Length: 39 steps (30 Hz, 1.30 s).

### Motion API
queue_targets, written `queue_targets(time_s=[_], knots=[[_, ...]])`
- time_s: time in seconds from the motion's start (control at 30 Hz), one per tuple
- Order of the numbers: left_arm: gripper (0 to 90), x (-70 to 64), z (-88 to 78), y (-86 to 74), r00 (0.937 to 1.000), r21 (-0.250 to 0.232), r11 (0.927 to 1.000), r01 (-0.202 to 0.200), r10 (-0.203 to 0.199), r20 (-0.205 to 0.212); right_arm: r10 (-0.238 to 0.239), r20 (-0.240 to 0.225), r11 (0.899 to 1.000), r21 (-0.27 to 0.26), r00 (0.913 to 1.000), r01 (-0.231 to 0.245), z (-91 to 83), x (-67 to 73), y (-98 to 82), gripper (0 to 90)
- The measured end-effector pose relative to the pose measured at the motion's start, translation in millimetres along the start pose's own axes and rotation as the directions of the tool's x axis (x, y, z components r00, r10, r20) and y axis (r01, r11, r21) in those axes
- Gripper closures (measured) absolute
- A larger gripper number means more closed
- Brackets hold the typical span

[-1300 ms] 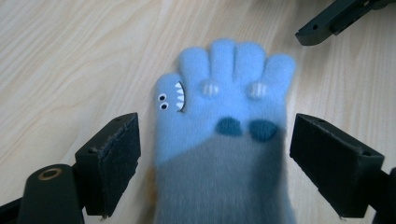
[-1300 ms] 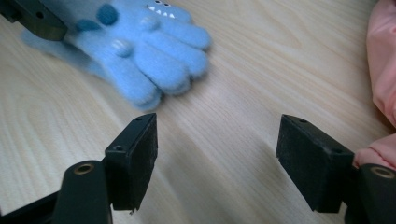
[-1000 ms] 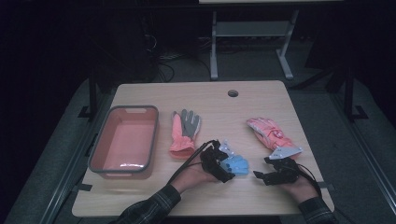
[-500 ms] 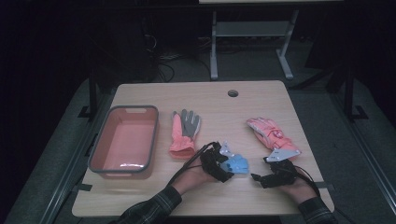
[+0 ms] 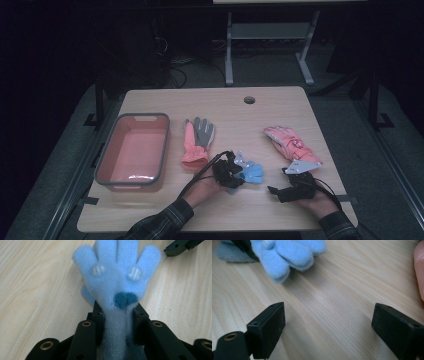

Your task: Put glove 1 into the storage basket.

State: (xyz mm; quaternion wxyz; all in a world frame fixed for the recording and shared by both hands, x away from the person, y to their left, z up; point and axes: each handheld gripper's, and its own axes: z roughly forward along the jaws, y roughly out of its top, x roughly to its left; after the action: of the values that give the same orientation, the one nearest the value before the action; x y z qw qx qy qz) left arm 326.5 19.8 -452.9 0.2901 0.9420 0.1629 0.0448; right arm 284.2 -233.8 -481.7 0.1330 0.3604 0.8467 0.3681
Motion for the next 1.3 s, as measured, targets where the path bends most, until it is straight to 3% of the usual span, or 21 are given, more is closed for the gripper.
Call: queue_targets(time_s=[0.03,0.13,0.17,0.2,0.23,0.27,0.5,0.87,0.97,1.1,1.3], knots=[[72.2,1.8,-2.0,-0.2,0.9996,-0.012,0.9998,0.016,-0.015,0.023,0.0,0.0,1.0,0.0,1.0,0.0,0.0,0.0,0.0,11.1],[72.6,3.0,-4.5,-0.5,0.9991,-0.021,0.9993,0.031,-0.03,0.029,0.001,0.0,1.0,0.0,1.0,-0.001,0.0,0.0,0.0,11.1],[72.6,4.9,-8.0,-0.3,0.9971,-0.036,0.9976,0.059,-0.057,0.051,0.001,-0.001,1.0,0.0,1.0,-0.001,0.0,0.1,0.0,11.1],[72.6,7.1,-11.4,0.0,0.9973,-0.031,0.9982,0.051,-0.049,0.054,0.001,0.0,1.0,0.0,1.0,-0.001,0.0,0.0,0.0,11.1],[72.6,7.1,-13.3,0.3,0.9962,-0.05,0.9962,0.071,-0.068,0.053,0.001,-0.001,1.0,0.0,1.0,-0.001,0.0,0.0,0.0,11.1],[72.6,9.7,-17.8,0.8,0.9973,-0.04,0.9976,0.056,-0.053,0.05,0.001,-0.001,1.0,0.0,1.0,-0.001,0.0,0.0,0.0,11.1],[72.4,17.3,-40.8,1.9,0.993,-0.075,0.9903,0.117,-0.115,0.029,0.001,0.0,1.0,0.0,1.0,-0.001,0.0,0.0,0.0,11.1],[72.3,33.9,-79.3,0.3,0.9891,-0.097,0.9843,0.147,-0.147,0.007,-0.003,0.0,1.0,-0.002,1.0,0.003,0.1,-0.2,0.0,11.1],[72.3,38.3,-88.6,-0.8,0.985,-0.109,0.9792,0.171,-0.172,-0.005,-0.002,0.0,1.0,-0.002,1.0,0.002,0.1,-0.1,0.1,11.1],[72.2,45.2,-103.1,-3.1,0.9834,-0.111,0.9784,0.174,-0.179,-0.032,-0.002,0.0,1.0,-0.002,1.0,0.002,0.1,-0.1,0.1,11.1],[72.1,55.9,-125.2,-10.0,0.9746,-0.134,0.9705,0.2,-0.211,-0.073,-0.002,0.0,1.0,-0.003,1.0,0.002,0.2,-0.1,0.0,11.1]])
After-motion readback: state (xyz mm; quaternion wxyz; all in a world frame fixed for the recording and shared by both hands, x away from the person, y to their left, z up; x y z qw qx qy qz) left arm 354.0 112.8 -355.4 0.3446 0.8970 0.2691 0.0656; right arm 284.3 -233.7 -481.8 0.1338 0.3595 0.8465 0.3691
